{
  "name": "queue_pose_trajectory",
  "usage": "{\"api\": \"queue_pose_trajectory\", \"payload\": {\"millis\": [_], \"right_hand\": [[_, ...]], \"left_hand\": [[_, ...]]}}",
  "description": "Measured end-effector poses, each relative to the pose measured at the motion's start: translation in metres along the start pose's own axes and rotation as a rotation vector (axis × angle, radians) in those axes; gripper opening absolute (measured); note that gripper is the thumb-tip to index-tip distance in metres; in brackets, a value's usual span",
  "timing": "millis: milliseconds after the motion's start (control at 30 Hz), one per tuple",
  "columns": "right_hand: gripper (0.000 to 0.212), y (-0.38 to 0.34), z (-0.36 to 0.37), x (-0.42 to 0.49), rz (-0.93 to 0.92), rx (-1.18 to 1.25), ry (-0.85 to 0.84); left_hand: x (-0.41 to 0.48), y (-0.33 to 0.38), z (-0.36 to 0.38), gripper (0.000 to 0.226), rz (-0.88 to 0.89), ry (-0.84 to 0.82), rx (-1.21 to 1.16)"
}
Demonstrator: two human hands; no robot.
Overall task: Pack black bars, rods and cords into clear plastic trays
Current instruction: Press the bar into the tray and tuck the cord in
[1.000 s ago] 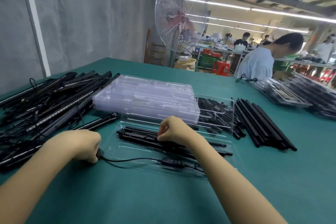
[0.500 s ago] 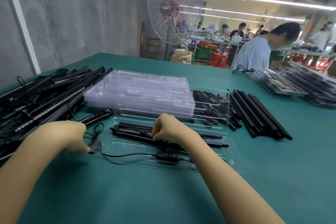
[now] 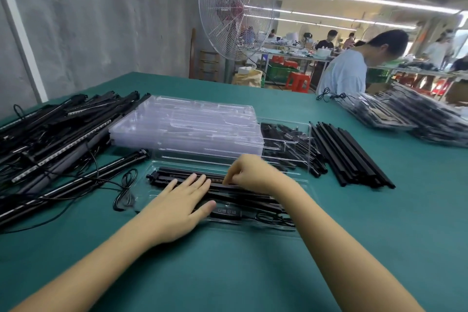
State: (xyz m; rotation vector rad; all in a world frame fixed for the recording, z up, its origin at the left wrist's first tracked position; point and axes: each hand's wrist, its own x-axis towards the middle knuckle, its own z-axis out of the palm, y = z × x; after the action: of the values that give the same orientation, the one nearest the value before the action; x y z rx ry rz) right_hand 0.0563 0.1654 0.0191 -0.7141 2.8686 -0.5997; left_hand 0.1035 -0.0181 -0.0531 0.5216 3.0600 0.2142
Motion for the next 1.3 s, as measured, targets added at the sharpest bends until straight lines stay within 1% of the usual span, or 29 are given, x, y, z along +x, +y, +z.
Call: {"api": "queue_pose_trajectory", "payload": {"millis": [33,100,133,167,200,233,267,300,333,367,400,433,467,533,567,600,633,667,700,733,900,1133,1300], "right_hand": [[0.034,0.006,-0.008,-0.002,0.026,0.066,0.139],[0.031,0.023,-0.030,-0.002,0.050,0.105,0.518],[0.030,0.033,-0.042,-0.002,0.058,0.063,0.668],[0.031,0.043,-0.054,-0.001,0.079,-0.015,0.747],[0.037,0.053,-0.064,0.000,0.127,-0.114,0.740],[0.047,0.063,-0.072,0.001,0.190,-0.202,0.660],[0.056,0.071,-0.077,0.001,0.258,-0.253,0.546],[0.063,0.079,-0.080,0.001,0.318,-0.266,0.440],[0.065,0.085,-0.078,0.000,0.359,-0.252,0.371],[0.064,0.090,-0.075,-0.002,0.378,-0.230,0.349],[0.061,0.093,-0.069,-0.004,0.386,-0.217,0.362],[0.056,0.094,-0.061,-0.009,0.379,-0.220,0.415],[0.049,0.094,-0.051,-0.015,0.346,-0.242,0.513],[0.026,0.092,-0.029,-0.030,0.196,-0.302,0.732],[0.014,0.089,-0.018,-0.038,0.105,-0.297,0.748],[0.007,0.086,-0.010,-0.046,0.023,-0.241,0.671],[0.005,0.083,-0.003,-0.052,-0.019,-0.154,0.528],[0.005,0.081,0.003,-0.056,-0.028,-0.068,0.373],[0.004,0.080,0.008,-0.059,-0.019,-0.009,0.269],[0.003,0.081,0.010,-0.061,-0.008,0.019,0.236],[0.012,0.084,0.012,-0.061,0.044,0.051,0.288],[0.016,0.077,0.015,-0.059,-0.001,-0.013,0.277],[0.015,0.077,0.014,-0.058,0.029,0.001,0.261]], "left_hand": [[-0.001,0.001,0.000,0.079,0.004,0.008,0.010],[-0.002,0.002,0.001,0.089,0.014,0.025,0.011],[-0.003,0.003,0.001,0.090,0.018,0.036,0.007],[-0.003,0.003,0.001,0.090,0.020,0.044,0.002],[-0.002,0.003,0.001,0.089,0.021,0.048,-0.002],[-0.002,0.002,0.001,0.087,0.021,0.049,-0.005],[-0.002,0.002,0.001,0.083,0.021,0.047,-0.003],[-0.002,0.003,0.001,0.077,0.022,0.041,0.005],[-0.002,0.003,0.001,0.071,0.022,0.036,0.014],[-0.003,0.003,0.002,0.066,0.022,0.036,0.020],[-0.003,0.004,0.003,0.064,0.020,0.039,0.022],[-0.003,0.003,0.003,0.063,0.019,0.040,0.022],[-0.003,0.003,0.003,0.063,0.020,0.034,0.022],[-0.001,0.002,0.004,0.062,0.019,0.020,0.015],[0.000,0.002,0.004,0.062,0.018,0.017,0.009],[0.001,0.001,0.003,0.062,0.016,0.014,0.001],[0.002,0.001,0.002,0.062,0.012,0.010,-0.010],[0.002,0.001,0.002,0.061,0.007,0.008,-0.020],[0.002,0.001,0.001,0.061,0.003,0.010,-0.026],[0.002,0.001,0.001,0.061,-0.001,0.017,-0.028],[-0.001,0.002,0.002,0.064,-0.026,0.050,-0.012],[-0.003,0.002,0.004,0.065,-0.027,0.050,0.000],[-0.006,0.003,0.002,0.053,-0.002,0.040,-0.011]]}}
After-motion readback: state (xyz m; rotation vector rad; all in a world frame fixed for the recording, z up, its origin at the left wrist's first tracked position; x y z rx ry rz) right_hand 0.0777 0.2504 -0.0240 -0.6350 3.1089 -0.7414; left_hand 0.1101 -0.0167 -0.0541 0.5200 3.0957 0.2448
